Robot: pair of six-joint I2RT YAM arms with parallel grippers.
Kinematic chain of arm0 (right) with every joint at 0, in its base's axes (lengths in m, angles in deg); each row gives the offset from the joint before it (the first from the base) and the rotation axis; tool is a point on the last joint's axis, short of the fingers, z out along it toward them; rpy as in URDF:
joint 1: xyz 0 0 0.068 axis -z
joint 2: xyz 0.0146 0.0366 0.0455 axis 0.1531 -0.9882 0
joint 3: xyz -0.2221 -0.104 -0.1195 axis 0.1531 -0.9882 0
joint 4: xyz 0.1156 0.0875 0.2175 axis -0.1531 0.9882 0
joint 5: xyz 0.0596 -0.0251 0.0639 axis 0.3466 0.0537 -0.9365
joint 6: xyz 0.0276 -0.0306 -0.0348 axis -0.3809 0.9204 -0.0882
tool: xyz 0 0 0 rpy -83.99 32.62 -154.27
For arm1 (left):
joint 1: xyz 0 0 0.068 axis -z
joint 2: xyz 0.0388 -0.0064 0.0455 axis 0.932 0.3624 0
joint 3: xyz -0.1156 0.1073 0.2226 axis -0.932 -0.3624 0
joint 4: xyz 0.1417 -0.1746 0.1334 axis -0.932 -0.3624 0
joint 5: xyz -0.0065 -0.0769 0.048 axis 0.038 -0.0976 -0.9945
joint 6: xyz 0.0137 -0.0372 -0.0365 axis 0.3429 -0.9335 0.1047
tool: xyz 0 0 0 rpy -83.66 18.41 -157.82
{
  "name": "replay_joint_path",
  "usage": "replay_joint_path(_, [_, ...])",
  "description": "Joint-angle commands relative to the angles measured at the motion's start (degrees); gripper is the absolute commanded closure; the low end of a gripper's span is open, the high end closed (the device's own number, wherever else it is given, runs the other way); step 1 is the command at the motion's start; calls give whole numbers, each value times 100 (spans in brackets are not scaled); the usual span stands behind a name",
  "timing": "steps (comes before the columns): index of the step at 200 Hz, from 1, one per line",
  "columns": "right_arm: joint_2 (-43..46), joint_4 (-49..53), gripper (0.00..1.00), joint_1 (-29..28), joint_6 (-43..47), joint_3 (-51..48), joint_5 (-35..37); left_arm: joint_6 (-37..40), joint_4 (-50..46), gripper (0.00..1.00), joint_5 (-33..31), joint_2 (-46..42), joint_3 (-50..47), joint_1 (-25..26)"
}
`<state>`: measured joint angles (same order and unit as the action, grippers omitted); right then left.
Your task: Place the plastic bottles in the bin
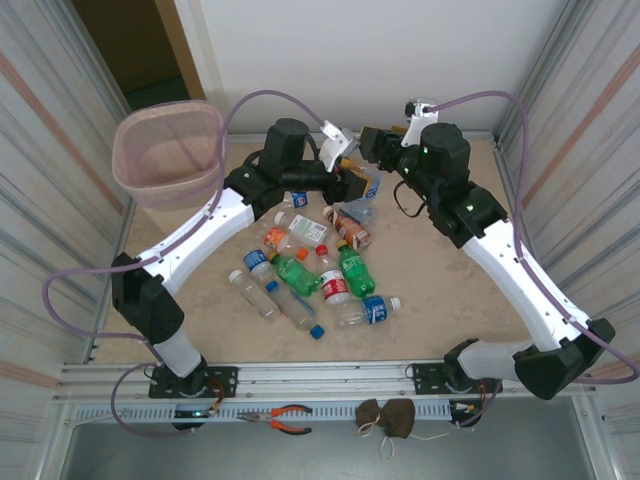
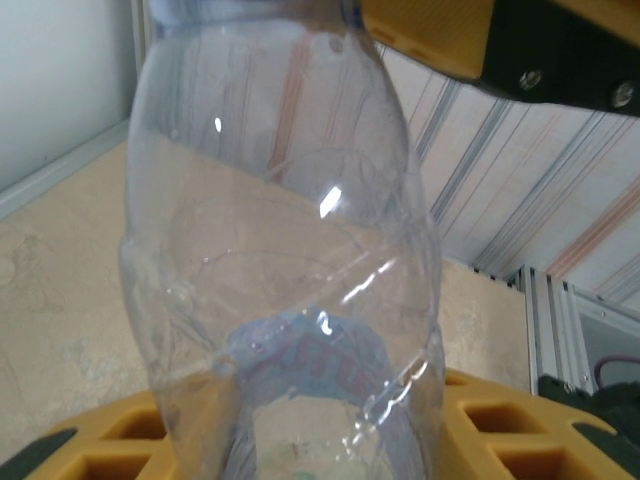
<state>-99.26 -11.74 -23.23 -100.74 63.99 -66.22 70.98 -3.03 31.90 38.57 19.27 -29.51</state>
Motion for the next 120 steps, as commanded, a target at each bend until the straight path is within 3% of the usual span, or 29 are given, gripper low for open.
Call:
replay_joint_path(1, [294, -21, 27, -66, 104, 86, 97, 138, -129, 56, -86, -47, 168, 4])
replay_joint_path(73, [927, 227, 21, 265, 423, -12, 494, 68, -865, 56, -341, -477, 359, -632])
replay_joint_path(120, [1197, 421, 20, 690, 426, -129, 408, 96, -1839, 55, -571, -895, 709, -1563])
